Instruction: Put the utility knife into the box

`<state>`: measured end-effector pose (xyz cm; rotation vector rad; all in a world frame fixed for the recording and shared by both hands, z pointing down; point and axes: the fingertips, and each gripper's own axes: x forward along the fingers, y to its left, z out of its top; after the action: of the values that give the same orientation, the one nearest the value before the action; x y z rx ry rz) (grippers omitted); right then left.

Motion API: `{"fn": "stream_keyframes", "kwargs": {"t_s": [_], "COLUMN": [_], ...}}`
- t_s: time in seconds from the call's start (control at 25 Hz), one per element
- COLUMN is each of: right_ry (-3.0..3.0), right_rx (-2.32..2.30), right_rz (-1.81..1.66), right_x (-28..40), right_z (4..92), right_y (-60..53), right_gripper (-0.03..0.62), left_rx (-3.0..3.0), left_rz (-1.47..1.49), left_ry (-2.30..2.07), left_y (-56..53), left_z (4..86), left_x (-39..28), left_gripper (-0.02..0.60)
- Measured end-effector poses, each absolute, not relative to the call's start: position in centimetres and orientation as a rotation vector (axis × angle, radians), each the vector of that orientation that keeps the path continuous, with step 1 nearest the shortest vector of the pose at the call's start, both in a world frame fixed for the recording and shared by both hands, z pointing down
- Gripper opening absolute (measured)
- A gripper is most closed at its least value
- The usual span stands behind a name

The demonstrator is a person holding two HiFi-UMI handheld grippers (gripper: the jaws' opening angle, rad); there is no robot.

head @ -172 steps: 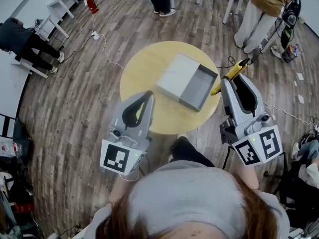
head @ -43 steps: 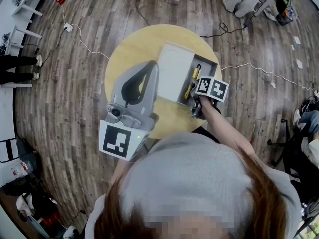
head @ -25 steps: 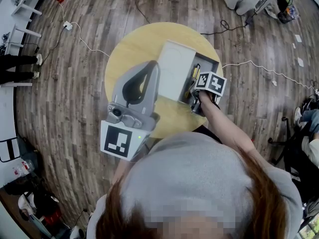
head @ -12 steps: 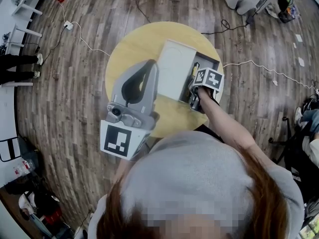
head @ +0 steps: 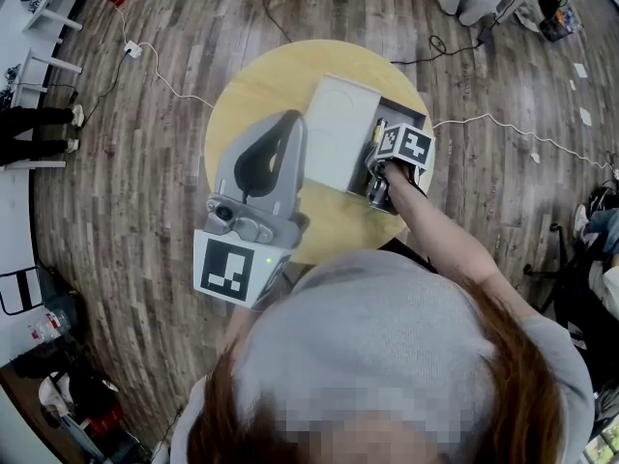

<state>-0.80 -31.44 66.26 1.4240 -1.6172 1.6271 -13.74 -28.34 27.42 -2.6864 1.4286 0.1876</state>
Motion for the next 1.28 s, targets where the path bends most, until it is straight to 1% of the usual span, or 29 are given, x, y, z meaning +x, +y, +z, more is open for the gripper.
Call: {"fn": "stream_keyframes", "kwargs": {"t_s": [0.56,0.84,0.92,0.96,1.0,1.04,1.08,1.12,1.28], "right_ry": [-1.618,-1.678,-1.713,-1.738,-1.769,-1.806,-1.85,-1.9,-2.145], "right_rx": [1.45,1.473,1.47,1.471,1.474,1.478,1.482,1.484,1.47], "right_rz": [1.621,1.631,1.621,1.606,1.589,1.572,1.551,1.528,1.42], "right_x": [-0.2,0.4,0.5,0.6,0.6,0.6,0.5,0.3,-0.9], "right_z": [66.0,64.1,62.9,62.0,61.0,59.8,58.5,57.0,49.8], "right_y": [-31.3,-31.8,-31.7,-31.7,-31.8,-32.0,-32.2,-32.5,-33.5], "right_gripper": [0.124,0.124,0.097,0.051,0.029,0.025,0.005,-0.005,-0.006], "left_rx": [-2.666,-2.673,-2.674,-2.674,-2.674,-2.674,-2.676,-2.677,-2.689], "left_rz": [0.193,0.199,0.2,0.201,0.201,0.2,0.2,0.2,0.198], "left_ry": [1.432,1.42,1.411,1.407,1.403,1.401,1.399,1.398,1.387], "left_y": [-27.7,-27.3,-27.2,-27.1,-27.1,-27.1,-27.1,-27.1,-27.2], "left_z": [27.0,27.0,27.0,27.0,27.0,27.0,26.9,26.9,27.1], "left_x": [-13.7,-13.1,-12.9,-12.8,-12.7,-12.6,-12.5,-12.5,-11.9], "left_gripper": [0.003,0.003,0.003,0.003,0.003,0.003,0.003,0.003,0.003]}}
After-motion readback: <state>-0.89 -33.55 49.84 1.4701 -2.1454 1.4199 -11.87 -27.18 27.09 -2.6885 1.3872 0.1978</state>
